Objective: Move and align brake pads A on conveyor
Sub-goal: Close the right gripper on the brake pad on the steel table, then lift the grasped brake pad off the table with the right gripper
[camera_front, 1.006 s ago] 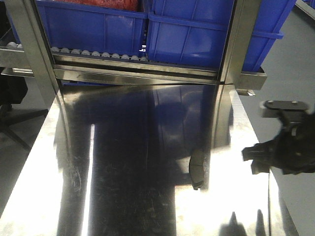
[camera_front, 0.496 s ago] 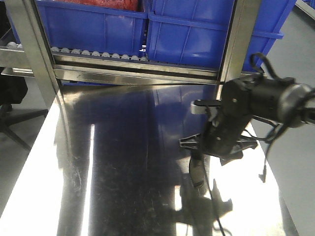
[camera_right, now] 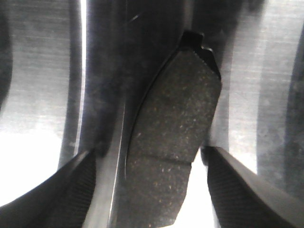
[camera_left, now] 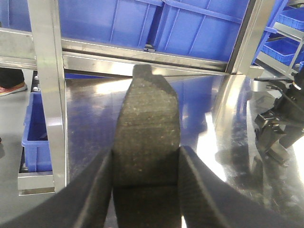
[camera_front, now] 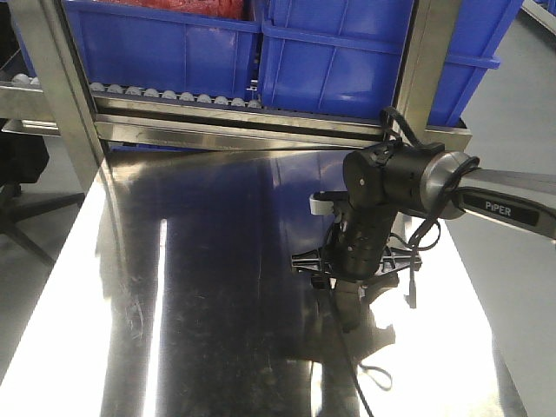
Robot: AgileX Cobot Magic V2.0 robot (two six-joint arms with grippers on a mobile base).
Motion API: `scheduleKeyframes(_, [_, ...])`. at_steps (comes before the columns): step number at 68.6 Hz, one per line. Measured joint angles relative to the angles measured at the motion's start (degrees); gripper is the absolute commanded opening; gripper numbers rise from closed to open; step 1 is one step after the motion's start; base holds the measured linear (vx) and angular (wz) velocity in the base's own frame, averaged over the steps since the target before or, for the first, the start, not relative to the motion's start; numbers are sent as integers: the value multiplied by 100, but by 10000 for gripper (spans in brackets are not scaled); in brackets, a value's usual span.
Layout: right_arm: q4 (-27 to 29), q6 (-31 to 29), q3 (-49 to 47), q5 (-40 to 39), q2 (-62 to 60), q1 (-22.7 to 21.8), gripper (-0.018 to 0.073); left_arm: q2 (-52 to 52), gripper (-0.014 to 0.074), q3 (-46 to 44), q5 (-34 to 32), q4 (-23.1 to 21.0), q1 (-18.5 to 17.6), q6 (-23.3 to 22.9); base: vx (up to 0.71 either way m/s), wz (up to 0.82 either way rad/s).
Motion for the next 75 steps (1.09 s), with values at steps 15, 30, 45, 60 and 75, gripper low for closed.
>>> scheduleKeyframes(15, [-62, 17, -38, -48, 93, 6, 209, 0, -6, 0, 0, 0, 0, 0, 0, 0])
scheduleKeyframes(30, [-70, -23, -40, -58, 93, -36, -12, 0, -6, 0, 0, 0, 0, 0, 0, 0])
scheduleKeyframes(45, [-170, -274, 97, -154, -61, -226, -5, 0, -6, 0, 0, 0, 0, 0, 0, 0])
scheduleKeyframes(60, [-130, -686, 625, -439, -922, -678, -2, 0, -6, 0, 0, 0, 0, 0, 0, 0])
scheduleKeyframes(75, [-135, -1266, 1522, -661, -2106, -1433, -2, 0, -6, 0, 0, 0, 0, 0, 0, 0])
